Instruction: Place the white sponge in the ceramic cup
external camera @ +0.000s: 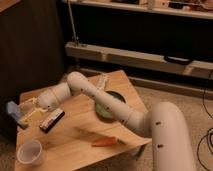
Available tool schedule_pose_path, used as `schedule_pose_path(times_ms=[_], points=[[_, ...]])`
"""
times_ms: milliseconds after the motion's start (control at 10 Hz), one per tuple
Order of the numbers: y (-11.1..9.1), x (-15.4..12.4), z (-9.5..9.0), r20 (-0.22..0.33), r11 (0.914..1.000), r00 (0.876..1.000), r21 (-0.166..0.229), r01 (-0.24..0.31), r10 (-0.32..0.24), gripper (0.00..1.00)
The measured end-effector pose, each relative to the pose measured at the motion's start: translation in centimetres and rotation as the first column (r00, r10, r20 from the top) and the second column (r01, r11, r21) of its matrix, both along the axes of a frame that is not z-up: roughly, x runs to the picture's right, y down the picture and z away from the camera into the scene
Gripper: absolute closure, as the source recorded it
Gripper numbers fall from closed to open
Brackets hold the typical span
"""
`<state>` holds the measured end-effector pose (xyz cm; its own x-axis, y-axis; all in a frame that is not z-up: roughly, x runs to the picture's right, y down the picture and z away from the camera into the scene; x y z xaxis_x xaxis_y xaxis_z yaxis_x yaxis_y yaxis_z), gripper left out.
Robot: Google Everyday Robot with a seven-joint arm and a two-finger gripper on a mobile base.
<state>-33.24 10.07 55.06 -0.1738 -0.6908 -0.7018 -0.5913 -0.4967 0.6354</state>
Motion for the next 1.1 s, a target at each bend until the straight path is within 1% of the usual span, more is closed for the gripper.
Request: schedule_pose_path(times_ms=[100,200,300,400,500,600,700,800,900,1000,1100], points=[[0.7,0.1,-1.0,0.026,0.9999,1.0,0.003,0.012,-0.012,0.84],[1.3,0.2,-1.4,0.042,0.9998,0.999,0.005,0.018,-0.018,0.84],[3.0,0.4,-1.6,0.061,0.9995,0.998,0.01,0.031,-0.031,0.84],[4.4,0.5,-1.4,0.07,0.9991,0.997,0.015,0.039,-0.04,0.84],[6.3,0.6,-0.8,0.074,0.9986,0.996,0.019,0.049,-0.05,0.84],[8.5,0.7,0.3,0.07,0.998,0.996,0.02,0.06,-0.061,0.84],[10.8,0.9,1.9,0.061,0.9973,0.996,0.014,0.072,-0.072,0.84],[12.4,1.1,3.0,0.052,0.9967,0.995,0.01,0.081,-0.081,0.84],[13.9,1.4,4.1,0.038,0.9962,0.995,0.005,0.087,-0.087,0.84],[14.8,1.9,4.7,0.022,0.9962,0.996,-0.003,0.087,-0.087,0.84],[15.2,2.4,5.0,0.007,0.9966,0.997,-0.006,0.082,-0.082,0.84]])
